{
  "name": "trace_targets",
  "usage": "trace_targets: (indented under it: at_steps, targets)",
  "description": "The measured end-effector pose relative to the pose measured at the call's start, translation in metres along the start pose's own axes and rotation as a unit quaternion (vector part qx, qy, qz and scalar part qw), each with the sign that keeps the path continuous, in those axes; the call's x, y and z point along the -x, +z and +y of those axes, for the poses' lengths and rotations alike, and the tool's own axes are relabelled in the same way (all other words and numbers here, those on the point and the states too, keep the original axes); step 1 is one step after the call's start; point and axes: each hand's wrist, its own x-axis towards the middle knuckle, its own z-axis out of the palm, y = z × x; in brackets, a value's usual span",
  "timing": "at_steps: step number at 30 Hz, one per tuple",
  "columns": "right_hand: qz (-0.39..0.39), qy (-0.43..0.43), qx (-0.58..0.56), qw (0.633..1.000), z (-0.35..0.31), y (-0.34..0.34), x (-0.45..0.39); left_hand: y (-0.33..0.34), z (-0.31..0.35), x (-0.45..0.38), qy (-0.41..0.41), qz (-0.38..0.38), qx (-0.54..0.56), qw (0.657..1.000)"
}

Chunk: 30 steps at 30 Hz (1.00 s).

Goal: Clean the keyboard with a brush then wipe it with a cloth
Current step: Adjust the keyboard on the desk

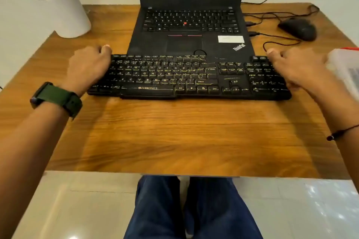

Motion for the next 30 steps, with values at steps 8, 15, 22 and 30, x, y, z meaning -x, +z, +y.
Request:
trace_targets:
  at_steps: [8,15,22,30]
  targets:
    - [0.008,0.002,0.007,1.0,-0.001,0.005,0.011,0.01,-0.002,0.019,-0.01,0.036,0.01,0.999]
    - [-0.024,0.03,-0.053,0.998,-0.004,0.009,0.021,0.012,-0.005,0.024,-0.092,-0.011,-0.011,0.996]
    - [-0.021,0.002,-0.05,0.999,-0.006,0.006,0.033,0.008,-0.001,0.037,-0.136,-0.035,0.057,0.988]
    - [-0.011,0.03,-0.04,0.999,0.01,0.009,0.052,-0.001,-0.019,0.061,-0.139,-0.044,0.093,0.985]
